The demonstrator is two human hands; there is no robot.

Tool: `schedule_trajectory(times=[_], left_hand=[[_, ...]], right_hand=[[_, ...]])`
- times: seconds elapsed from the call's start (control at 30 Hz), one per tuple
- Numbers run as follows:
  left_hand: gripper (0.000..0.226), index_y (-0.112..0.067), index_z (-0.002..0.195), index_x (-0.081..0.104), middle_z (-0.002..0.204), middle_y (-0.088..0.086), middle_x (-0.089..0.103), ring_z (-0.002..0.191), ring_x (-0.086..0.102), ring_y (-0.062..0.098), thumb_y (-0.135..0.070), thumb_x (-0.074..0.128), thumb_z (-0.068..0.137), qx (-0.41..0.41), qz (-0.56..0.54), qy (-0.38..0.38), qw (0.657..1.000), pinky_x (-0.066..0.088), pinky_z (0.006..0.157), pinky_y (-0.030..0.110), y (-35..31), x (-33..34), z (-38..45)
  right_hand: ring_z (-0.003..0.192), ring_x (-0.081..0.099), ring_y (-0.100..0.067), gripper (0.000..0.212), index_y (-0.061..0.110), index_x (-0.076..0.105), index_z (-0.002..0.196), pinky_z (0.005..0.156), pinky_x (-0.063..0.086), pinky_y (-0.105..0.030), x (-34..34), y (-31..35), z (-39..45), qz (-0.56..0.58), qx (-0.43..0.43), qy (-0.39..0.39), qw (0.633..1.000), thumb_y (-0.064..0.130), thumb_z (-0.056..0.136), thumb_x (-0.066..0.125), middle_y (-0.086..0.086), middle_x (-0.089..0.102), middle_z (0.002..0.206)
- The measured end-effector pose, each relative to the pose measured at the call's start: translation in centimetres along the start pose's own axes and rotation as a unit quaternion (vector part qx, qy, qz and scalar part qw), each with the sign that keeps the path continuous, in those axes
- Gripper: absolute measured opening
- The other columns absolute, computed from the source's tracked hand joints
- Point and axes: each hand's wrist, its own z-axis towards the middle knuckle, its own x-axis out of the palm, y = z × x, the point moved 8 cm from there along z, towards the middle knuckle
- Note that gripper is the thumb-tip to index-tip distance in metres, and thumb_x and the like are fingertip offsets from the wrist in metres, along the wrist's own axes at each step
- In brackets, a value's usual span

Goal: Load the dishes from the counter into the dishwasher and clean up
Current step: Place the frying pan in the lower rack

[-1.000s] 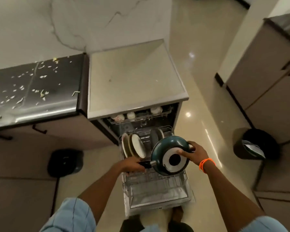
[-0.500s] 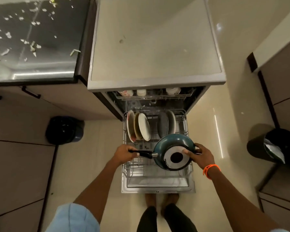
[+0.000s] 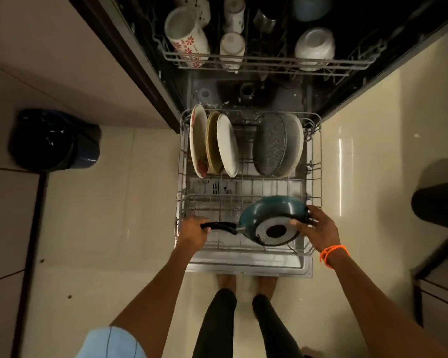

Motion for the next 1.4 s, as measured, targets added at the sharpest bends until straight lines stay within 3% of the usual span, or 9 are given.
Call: schedule_trajectory(times=[0.1, 0.23, 0.4, 0.57, 0.77, 0.9, 1.1, 1.23, 1.4], left_hand=[[0.027, -0.026, 0.110, 0.078, 0.092, 0.004, 0.072, 0.081, 0.065, 0.017, -0.009, 0.066, 0.093, 0.012, 0.046, 0.030, 0.998, 0.053, 0.077, 0.028, 1.6, 2.6, 2.0], [0.025, -0.028, 0.112, 0.076, 0.097, 0.005, 0.067, 0.085, 0.067, 0.021, -0.015, 0.063, 0.095, 0.022, 0.065, 0.029, 0.997, 0.053, 0.076, 0.030, 2.0, 3.8, 4.6], [0.024, -0.032, 0.109, 0.077, 0.096, -0.001, 0.069, 0.084, 0.067, 0.018, -0.017, 0.064, 0.095, 0.017, 0.064, 0.028, 0.997, 0.057, 0.078, 0.031, 3.2, 5.3, 5.8], [0.022, -0.026, 0.111, 0.076, 0.096, -0.004, 0.058, 0.086, 0.061, 0.017, -0.015, 0.065, 0.095, 0.032, 0.075, 0.000, 0.997, 0.050, 0.079, 0.026, 4.2, 6.5, 6.9], [0.029, -0.027, 0.118, 0.074, 0.100, -0.001, 0.059, 0.085, 0.060, 0.015, -0.012, 0.067, 0.094, 0.059, 0.053, -0.024, 0.997, 0.054, 0.080, 0.029, 4.7, 6.7, 6.4], [0.031, -0.023, 0.124, 0.073, 0.109, 0.003, 0.062, 0.091, 0.061, 0.017, -0.013, 0.065, 0.095, 0.088, 0.056, -0.051, 0.993, 0.050, 0.078, 0.026, 4.4, 5.9, 6.1], [0.028, -0.023, 0.118, 0.075, 0.113, 0.000, 0.067, 0.113, 0.056, 0.021, -0.013, 0.067, 0.093, 0.102, 0.068, -0.125, 0.985, 0.055, 0.086, 0.035, 3.1, 5.2, 5.7], [0.035, -0.019, 0.119, 0.075, 0.112, 0.006, 0.067, 0.107, 0.060, 0.022, 0.000, 0.067, 0.089, 0.088, 0.034, -0.100, 0.991, 0.055, 0.093, 0.035, 3.1, 6.0, 6.2], [0.041, -0.024, 0.126, 0.071, 0.118, 0.009, 0.064, 0.106, 0.063, 0.020, -0.003, 0.066, 0.092, 0.062, 0.047, -0.077, 0.994, 0.056, 0.095, 0.037, 3.3, 6.3, 6.2]], right_hand=[[0.106, 0.067, -0.017, 0.070, 0.031, 0.063, 0.126, 0.096, 0.055, -0.040, 1.3, -2.7, 1.7, -0.023, 0.000, 0.014, 1.000, 0.032, 0.062, 0.092, 0.002, 0.070, 0.117], [0.110, 0.066, -0.019, 0.073, 0.025, 0.060, 0.129, 0.089, 0.054, -0.029, 2.3, -4.9, 3.9, -0.039, -0.004, 0.021, 0.999, 0.037, 0.063, 0.088, -0.002, 0.069, 0.120], [0.112, 0.064, -0.022, 0.070, 0.025, 0.059, 0.129, 0.099, 0.052, -0.044, 3.5, -7.6, 4.8, -0.036, 0.010, 0.019, 0.999, 0.036, 0.066, 0.087, -0.002, 0.068, 0.121], [0.112, 0.060, -0.020, 0.056, 0.023, 0.056, 0.129, 0.088, 0.046, -0.028, 5.0, -8.5, 5.4, -0.074, -0.001, 0.033, 0.997, 0.025, 0.080, 0.082, -0.002, 0.066, 0.121], [0.122, 0.054, -0.028, 0.060, 0.023, 0.050, 0.137, 0.104, 0.044, -0.048, 5.7, -9.8, 6.2, -0.160, -0.012, 0.037, 0.986, 0.034, 0.084, 0.077, -0.007, 0.060, 0.132], [0.123, 0.054, -0.031, 0.059, 0.025, 0.048, 0.137, 0.103, 0.045, -0.054, 6.2, -10.5, 6.6, -0.187, -0.008, 0.046, 0.981, 0.040, 0.086, 0.073, -0.006, 0.060, 0.132], [0.116, 0.060, -0.027, 0.057, 0.025, 0.050, 0.135, 0.099, 0.046, -0.042, 6.5, -11.3, 7.8, -0.188, 0.031, 0.042, 0.981, 0.048, 0.087, 0.070, -0.003, 0.064, 0.128], [0.116, 0.060, -0.026, 0.057, 0.025, 0.051, 0.136, 0.095, 0.043, -0.037, 6.6, -11.4, 7.7, -0.186, 0.036, 0.039, 0.981, 0.047, 0.087, 0.070, -0.001, 0.065, 0.128], [0.117, 0.060, -0.026, 0.056, 0.024, 0.050, 0.137, 0.097, 0.044, -0.039, 6.5, -11.0, 7.3, -0.180, 0.037, 0.034, 0.982, 0.041, 0.088, 0.071, -0.004, 0.064, 0.131]])
